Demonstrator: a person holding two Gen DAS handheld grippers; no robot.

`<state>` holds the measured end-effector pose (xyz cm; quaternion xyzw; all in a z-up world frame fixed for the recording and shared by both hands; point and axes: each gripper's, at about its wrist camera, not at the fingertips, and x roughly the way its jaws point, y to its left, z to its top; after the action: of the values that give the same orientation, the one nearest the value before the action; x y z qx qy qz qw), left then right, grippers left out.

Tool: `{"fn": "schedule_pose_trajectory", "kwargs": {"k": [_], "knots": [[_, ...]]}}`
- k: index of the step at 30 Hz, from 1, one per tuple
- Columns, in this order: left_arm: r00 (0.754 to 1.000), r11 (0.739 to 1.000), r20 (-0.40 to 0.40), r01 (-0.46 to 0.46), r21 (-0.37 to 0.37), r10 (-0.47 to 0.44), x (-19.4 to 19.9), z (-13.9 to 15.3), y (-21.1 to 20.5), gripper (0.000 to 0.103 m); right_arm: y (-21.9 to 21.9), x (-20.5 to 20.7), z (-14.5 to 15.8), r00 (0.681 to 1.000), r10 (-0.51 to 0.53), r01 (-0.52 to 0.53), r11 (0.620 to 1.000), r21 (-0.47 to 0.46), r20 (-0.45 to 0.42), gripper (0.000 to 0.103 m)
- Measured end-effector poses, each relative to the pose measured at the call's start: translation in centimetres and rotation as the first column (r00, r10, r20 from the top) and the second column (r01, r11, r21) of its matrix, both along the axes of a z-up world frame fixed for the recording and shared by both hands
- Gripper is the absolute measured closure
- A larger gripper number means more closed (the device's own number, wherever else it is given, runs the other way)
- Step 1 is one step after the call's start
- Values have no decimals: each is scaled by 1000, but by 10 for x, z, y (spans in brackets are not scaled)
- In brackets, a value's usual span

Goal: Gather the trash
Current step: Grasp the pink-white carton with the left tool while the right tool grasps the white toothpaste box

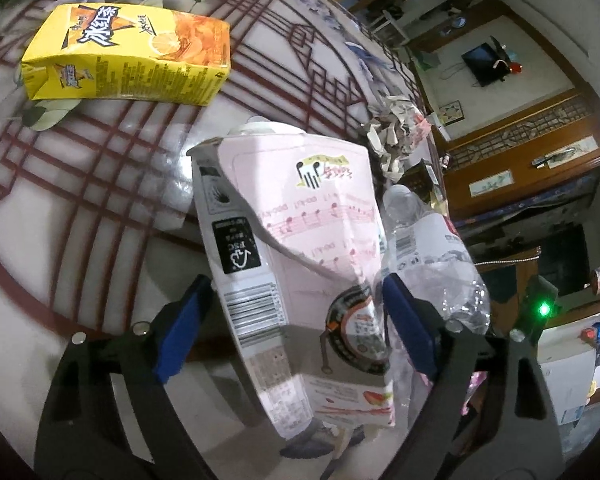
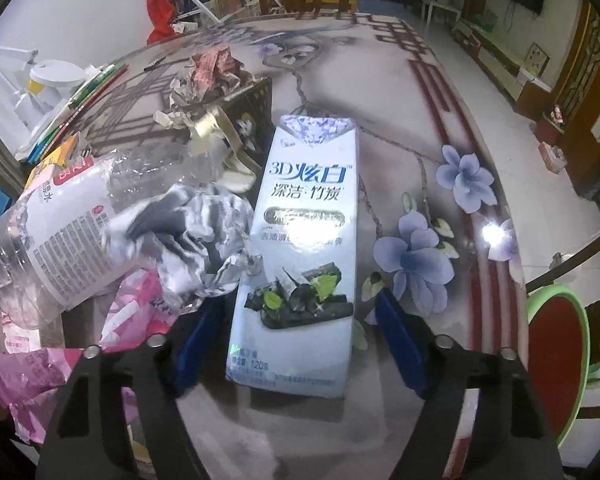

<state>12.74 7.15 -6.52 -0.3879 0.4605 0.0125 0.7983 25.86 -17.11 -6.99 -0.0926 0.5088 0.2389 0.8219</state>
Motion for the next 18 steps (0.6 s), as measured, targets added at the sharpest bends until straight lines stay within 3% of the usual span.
{"fn": "schedule_pose_trajectory", "kwargs": {"k": [2, 10, 11, 18], "knots": [[1000, 1000, 5, 0, 0, 0, -1, 0, 1, 22, 0, -1, 0, 1000, -1, 1, 1000, -3, -5, 52], [999, 999, 39, 17, 31, -18, -8, 8, 1, 31, -9, -9, 2, 1000, -5, 5, 1000, 5, -10, 54], [999, 999, 35, 18, 51, -20, -9, 10, -1, 41, -11, -11, 3, 1000, -7, 7, 1000, 7, -6, 55], [999, 995, 22, 34, 93, -37, -17, 14, -1, 42, -19, -20, 14, 999, -25, 25, 999, 27, 23, 56]]}}
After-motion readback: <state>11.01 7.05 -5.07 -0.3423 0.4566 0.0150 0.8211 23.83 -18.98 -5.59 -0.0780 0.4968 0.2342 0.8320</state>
